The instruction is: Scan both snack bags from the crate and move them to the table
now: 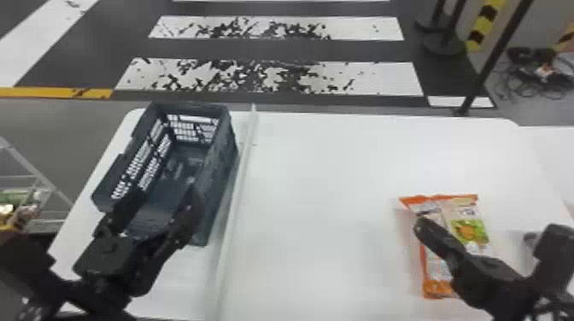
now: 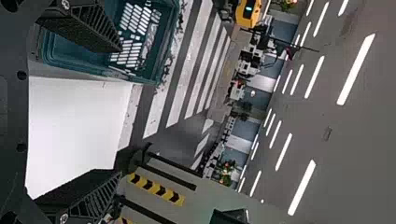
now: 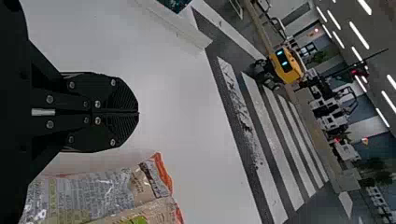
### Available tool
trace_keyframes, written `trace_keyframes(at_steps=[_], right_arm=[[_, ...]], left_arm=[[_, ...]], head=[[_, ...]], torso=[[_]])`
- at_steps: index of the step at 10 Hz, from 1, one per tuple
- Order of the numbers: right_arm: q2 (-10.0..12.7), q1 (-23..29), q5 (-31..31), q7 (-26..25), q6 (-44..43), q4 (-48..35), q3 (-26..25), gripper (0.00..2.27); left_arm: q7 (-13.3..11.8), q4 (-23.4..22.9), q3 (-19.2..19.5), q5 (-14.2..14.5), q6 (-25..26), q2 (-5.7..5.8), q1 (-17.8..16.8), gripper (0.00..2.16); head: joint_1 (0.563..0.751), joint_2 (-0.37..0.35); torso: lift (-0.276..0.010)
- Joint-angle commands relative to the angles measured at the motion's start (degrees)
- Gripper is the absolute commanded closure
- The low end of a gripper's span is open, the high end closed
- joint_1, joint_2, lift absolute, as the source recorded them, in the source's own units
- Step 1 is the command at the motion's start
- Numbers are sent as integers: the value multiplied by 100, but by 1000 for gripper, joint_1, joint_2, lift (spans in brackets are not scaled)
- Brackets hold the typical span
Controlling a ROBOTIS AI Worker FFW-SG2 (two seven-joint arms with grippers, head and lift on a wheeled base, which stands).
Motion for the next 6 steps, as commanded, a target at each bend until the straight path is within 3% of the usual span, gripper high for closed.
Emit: trace_keyframes(at_steps=[1,3,6], right_arm=[[-1,-58,118,-11,-211,9,-268,2206],[-10,-506,118,68,-194,633,-567,2206],[-19,-884,338,139,-826,1627,-549,2206]], left_arm=[[19,-7,60,-8,-11,14,3,76],[10,-7,227,27,-11,14,39,76],[-43,28,368,159,-11,14,12,76]], head=[[695,24],[695,-21],[695,-61]], torso=[[-87],[-87],[-87]])
